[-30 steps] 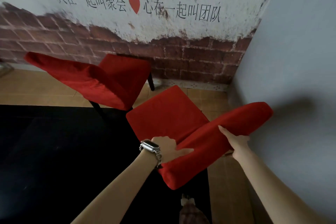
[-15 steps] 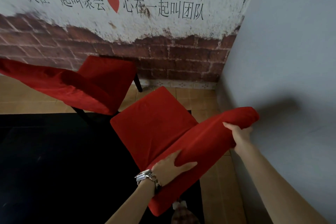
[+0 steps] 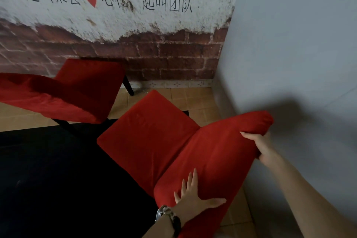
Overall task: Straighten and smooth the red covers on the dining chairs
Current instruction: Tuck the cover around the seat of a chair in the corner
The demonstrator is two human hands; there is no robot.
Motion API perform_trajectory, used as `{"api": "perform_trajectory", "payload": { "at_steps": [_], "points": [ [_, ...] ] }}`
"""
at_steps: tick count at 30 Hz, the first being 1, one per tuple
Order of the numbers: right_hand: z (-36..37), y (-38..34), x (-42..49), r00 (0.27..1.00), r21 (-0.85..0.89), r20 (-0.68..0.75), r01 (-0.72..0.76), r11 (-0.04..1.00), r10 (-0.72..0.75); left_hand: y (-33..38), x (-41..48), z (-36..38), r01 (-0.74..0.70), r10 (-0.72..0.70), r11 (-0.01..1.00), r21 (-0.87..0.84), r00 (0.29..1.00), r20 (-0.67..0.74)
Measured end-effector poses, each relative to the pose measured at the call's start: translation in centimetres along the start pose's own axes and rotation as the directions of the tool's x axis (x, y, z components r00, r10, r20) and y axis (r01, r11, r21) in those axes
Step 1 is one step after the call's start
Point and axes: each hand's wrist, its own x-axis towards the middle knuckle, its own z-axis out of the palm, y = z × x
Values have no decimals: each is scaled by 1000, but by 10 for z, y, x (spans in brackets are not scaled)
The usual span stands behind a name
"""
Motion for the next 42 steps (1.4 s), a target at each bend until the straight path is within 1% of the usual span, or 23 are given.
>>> {"api": "perform_trajectory", "payload": {
  "at_steps": [2,7,12,16,19,21,25,27,30,33,36,38,40,42],
  "points": [
    [-4,0,4,1000,-13,-1,3,1000,-3,5,-2,3,1,-1,1000,-24,1000,9],
    [-15,-7,13,998,-51,64,-21,998,24,18,2,23,58,-57,997,-41,998,22],
    [-24,-15,21,996,-100,83,-28,995,36,37,11,42,144,-142,988,-48,989,38],
    [-23,-23,25,992,-141,114,-37,989,53,41,15,45,146,-140,986,-76,987,79],
    [-22,-25,25,991,-174,113,-52,983,72,43,17,45,166,-161,984,-68,984,71],
    [-17,-27,23,993,-176,95,-46,983,63,41,14,40,144,-140,987,-69,989,53],
    [13,-31,21,992,-172,124,5,985,17,23,5,14,19,-17,994,-111,1000,24],
    [36,-36,21,988,-189,156,23,982,7,15,2,-2,3,-7,991,-135,1000,-30],
    [60,-44,19,985,-242,174,23,970,20,10,-3,-13,-5,-4,989,-145,998,-64],
    [69,-48,18,987,-305,159,28,952,22,9,-3,-16,-24,15,989,-147,998,-65],
    [72,-48,16,992,-306,122,14,952,24,9,-3,-16,-12,3,993,-120,997,-72],
    [75,-40,14,996,-285,73,64,956,-44,7,-3,-13,-18,7,993,-120,996,-93],
    [79,-31,11,992,-261,-9,116,958,-123,7,-4,-11,-32,16,993,-113,990,-143],
    [81,-25,8,986,-248,-58,138,959,-157,6,-6,-6,-41,14,990,-132,980,-197]
  ]
}}
